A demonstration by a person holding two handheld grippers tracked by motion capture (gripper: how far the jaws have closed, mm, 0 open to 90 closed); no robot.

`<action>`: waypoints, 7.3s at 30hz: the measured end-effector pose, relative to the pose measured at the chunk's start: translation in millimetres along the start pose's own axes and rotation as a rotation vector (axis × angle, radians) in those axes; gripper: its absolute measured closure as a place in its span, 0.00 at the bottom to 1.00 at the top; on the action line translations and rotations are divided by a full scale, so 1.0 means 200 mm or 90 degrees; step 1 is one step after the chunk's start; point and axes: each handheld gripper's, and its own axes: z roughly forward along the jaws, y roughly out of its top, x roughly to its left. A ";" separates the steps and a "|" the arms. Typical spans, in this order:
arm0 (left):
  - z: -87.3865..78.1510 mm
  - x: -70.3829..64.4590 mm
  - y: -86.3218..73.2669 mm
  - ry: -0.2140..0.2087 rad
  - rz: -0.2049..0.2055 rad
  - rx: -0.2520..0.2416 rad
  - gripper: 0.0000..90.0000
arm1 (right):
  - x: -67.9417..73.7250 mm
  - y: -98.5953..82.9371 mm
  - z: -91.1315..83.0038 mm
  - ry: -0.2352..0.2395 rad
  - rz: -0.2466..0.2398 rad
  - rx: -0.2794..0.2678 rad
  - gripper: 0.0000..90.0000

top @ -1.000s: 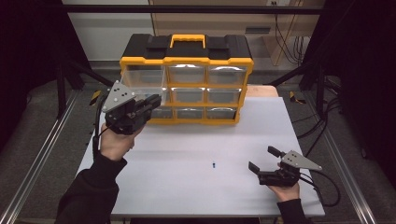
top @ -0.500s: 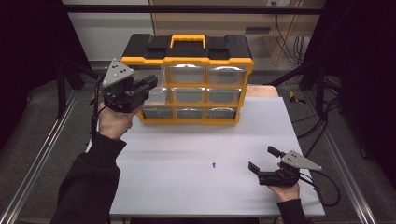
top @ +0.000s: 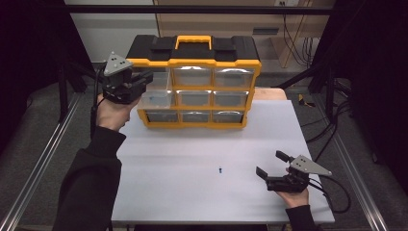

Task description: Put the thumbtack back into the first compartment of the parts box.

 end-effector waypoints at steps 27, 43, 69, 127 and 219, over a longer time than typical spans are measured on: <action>0.02 0.01 -0.03 0.022 -0.010 0.022 0.63 | 0.01 0.01 0.00 0.003 0.020 -0.008 0.01; -0.22 -0.17 -0.21 -0.065 0.017 -0.091 0.10 | 0.00 0.00 0.00 -0.001 0.004 -0.006 0.01; 0.00 -0.50 -0.69 -0.171 -0.012 -0.009 0.01 | 0.00 0.00 -0.01 -0.002 -0.001 -0.004 0.01; 0.53 -1.06 -1.09 -0.177 0.007 0.235 0.62 | 0.00 0.01 -0.01 -0.004 0.017 -0.012 0.01; -0.22 -0.25 -0.23 -0.116 0.006 -0.013 0.94 | 0.00 0.01 0.00 -0.004 0.008 -0.008 0.01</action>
